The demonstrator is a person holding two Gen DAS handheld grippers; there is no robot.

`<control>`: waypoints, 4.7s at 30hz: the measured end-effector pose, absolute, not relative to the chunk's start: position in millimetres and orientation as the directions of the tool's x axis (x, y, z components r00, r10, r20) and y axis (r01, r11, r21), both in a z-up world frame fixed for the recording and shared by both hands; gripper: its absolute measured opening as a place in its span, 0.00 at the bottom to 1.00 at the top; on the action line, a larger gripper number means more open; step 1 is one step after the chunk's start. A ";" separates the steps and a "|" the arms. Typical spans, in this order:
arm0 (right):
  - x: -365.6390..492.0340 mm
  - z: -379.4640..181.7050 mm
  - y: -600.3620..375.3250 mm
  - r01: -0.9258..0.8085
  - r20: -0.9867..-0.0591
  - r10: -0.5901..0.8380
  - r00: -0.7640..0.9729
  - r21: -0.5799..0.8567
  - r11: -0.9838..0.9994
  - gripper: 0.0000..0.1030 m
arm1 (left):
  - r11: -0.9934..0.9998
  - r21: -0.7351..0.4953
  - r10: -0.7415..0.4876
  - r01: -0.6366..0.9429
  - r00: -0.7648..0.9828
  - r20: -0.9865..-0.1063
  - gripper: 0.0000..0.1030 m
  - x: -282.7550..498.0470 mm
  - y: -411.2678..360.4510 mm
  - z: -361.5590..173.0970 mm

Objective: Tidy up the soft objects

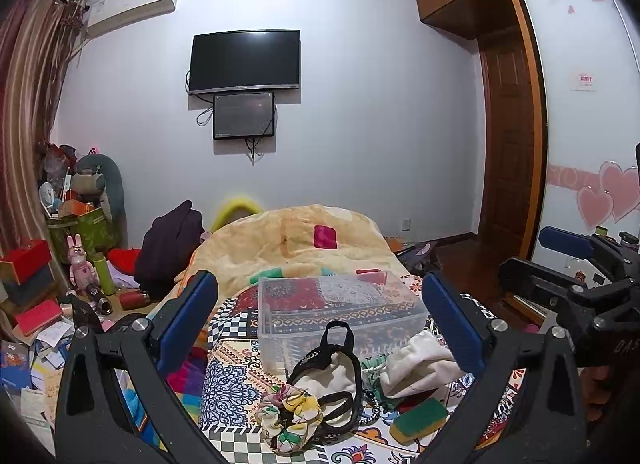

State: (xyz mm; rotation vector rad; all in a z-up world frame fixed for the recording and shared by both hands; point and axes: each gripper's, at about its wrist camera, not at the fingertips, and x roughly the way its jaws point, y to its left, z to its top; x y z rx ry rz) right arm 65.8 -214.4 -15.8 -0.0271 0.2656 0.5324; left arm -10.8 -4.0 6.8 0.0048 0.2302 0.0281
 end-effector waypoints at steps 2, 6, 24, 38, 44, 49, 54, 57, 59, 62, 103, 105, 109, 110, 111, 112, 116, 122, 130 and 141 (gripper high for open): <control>65.6 -15.6 -214.2 -0.504 -0.256 0.498 0.829 0.043 0.862 1.00 | 1.000 0.007 0.029 -0.028 0.974 -0.225 1.00 -11.6 -4.0 7.8; 65.9 -15.7 -214.7 -0.505 -0.257 0.498 0.828 0.043 0.862 1.00 | 1.000 0.007 0.030 -0.029 0.974 -0.225 1.00 -11.6 -3.9 8.1; 63.6 -13.3 -216.6 -0.506 -0.245 0.502 0.830 0.050 0.861 1.00 | 1.000 0.008 0.031 -0.030 0.974 -0.224 1.00 -11.6 -3.9 8.3; 61.7 -13.9 -216.9 -0.506 -0.246 0.503 0.829 0.053 0.861 1.00 | 1.000 0.005 0.028 -0.028 0.974 -0.227 1.00 -11.3 -6.5 9.1; 62.1 -14.8 -216.5 -0.509 -0.253 0.507 0.824 0.065 0.859 1.00 | 1.000 -0.001 0.022 -0.023 0.970 -0.242 1.00 -8.4 -6.7 7.5; 68.5 -21.0 -216.0 -0.501 -0.288 0.498 0.818 0.068 0.863 1.00 | 1.000 -0.005 0.017 -0.020 0.958 -0.286 1.00 -3.1 -2.4 1.5; 86.8 -39.4 -217.5 -0.499 -0.383 0.499 0.778 0.106 0.860 1.00 | 1.000 -0.004 0.019 -0.022 0.931 -0.363 1.00 6.4 5.5 -16.1; 98.1 -53.3 -218.1 -0.500 -0.442 0.498 0.746 0.123 0.857 1.00 | 0.999 -0.022 0.012 -0.023 0.909 -0.417 1.00 15.0 15.4 -31.1; 103.7 -63.6 -217.4 -0.496 -0.478 0.490 0.729 0.123 0.859 1.00 | 0.999 -0.038 0.007 -0.027 0.891 -0.454 1.00 21.9 22.0 -42.7; 113.2 -78.4 -216.4 -0.492 -0.524 0.479 0.705 0.124 0.861 0.96 | 0.997 -0.070 0.002 -0.043 0.865 -0.503 0.97 34.4 31.6 -59.1; 135.0 -77.5 -209.1 -0.549 -0.551 0.527 0.647 0.143 0.824 0.11 | 0.984 -0.180 -0.101 0.000 0.827 -0.553 0.04 48.6 58.2 -69.0; 137.8 -68.2 -209.7 -0.547 -0.528 0.528 0.666 0.137 0.826 0.11 | 0.985 -0.172 -0.094 0.003 0.847 -0.524 0.04 49.9 58.8 -56.6; 151.7 -51.1 -209.5 -0.537 -0.484 0.526 0.700 0.130 0.834 0.11 | 0.986 -0.164 -0.081 0.005 0.883 -0.463 0.03 60.2 61.3 -34.0; 153.6 -48.9 -209.2 -0.535 -0.477 0.525 0.705 0.128 0.835 0.11 | 0.987 -0.160 -0.077 0.005 0.890 -0.449 0.04 63.8 61.7 -29.6; 159.0 -45.9 -208.6 -0.529 -0.468 0.521 0.714 0.127 0.839 0.11 | 0.988 -0.157 -0.073 0.004 0.896 -0.439 0.03 69.5 62.6 -25.7; 163.8 -44.5 -208.1 -0.526 -0.464 0.520 0.717 0.130 0.841 0.11 | 0.987 -0.160 -0.078 0.008 0.897 -0.435 0.03 74.9 63.1 -23.8; 184.6 -45.1 -204.8 -0.517 -0.465 0.518 0.718 0.142 0.844 0.11 | 0.985 -0.172 -0.102 0.028 0.892 -0.441 0.04 101.8 67.2 -22.1; 219.7 -64.2 -190.5 -0.508 -0.512 0.504 0.696 0.146 0.849 0.11 | 0.984 -0.173 -0.125 0.042 0.853 -0.507 0.04 151.5 68.8 -40.9; 252.5 -109.8 -168.7 -0.496 -0.622 0.484 0.616 0.171 0.851 0.11 | 0.986 -0.156 -0.148 0.063 0.762 -0.630 0.04 207.8 55.4 -88.0; 252.8 -120.4 -159.0 -0.524 -0.691 0.452 0.565 0.123 0.843 0.33 | 0.984 -0.162 -0.171 0.081 0.710 -0.683 0.19 216.5 43.4 -101.6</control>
